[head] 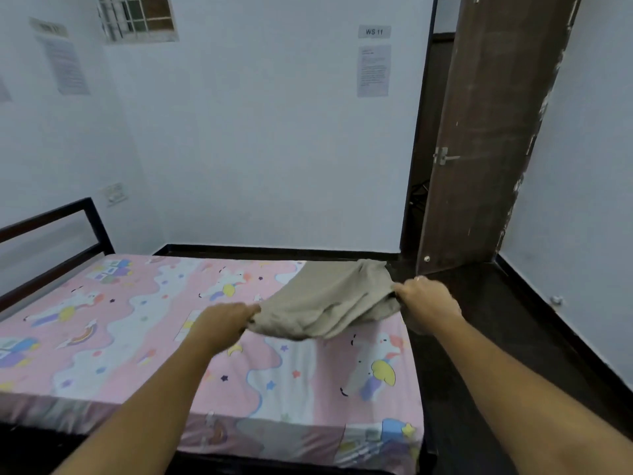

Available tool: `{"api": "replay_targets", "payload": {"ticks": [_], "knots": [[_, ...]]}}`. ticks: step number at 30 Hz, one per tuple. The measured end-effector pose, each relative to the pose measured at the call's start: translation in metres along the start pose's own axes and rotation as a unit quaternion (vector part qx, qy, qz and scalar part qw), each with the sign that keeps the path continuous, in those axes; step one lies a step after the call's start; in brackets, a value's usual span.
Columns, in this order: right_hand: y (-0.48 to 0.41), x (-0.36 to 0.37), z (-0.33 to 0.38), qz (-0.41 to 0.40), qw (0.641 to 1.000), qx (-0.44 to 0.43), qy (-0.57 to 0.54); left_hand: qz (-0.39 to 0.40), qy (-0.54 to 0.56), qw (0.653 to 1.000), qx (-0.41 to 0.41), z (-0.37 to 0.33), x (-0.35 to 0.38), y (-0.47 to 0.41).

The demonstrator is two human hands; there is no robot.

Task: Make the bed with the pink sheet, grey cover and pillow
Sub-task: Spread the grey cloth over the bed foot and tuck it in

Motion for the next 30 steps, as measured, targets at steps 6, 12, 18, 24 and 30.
{"api": "replay_targets", "payload": {"ticks": [6, 12, 18, 24, 30], "knots": [[0.085, 0.063, 0.052, 0.072, 0.997, -0.015, 0.009, 0.09, 0.0, 0.991, 0.094, -0.011, 0.088, 0.074], [0.147, 0.093, 0.083, 0.212, 0.977, 0.008, 0.007, 0.19, -0.063, 0.971, 0.127, -0.034, 0.115, 0.108], [0.196, 0.1, 0.115, 0.223, 0.974, 0.021, 0.021, 0.227, -0.076, 0.956, 0.167, -0.041, 0.14, 0.151], [0.231, 0.105, 0.151, 0.279, 0.959, 0.011, 0.044, 0.25, -0.112, 0.946, 0.175, -0.035, 0.172, 0.187], [0.259, 0.131, 0.172, 0.305, 0.95, 0.008, 0.065, 0.277, -0.137, 0.936, 0.166, -0.038, 0.202, 0.211]]}}
Point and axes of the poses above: each hand's wrist, its own y-axis away from the middle knuckle, its own x-axis out of the palm, z = x × y, the point moved 1 cm from there along -y, towards the middle knuckle, and after that the axes turned 7 degrees about z, right-handed, at the moved point
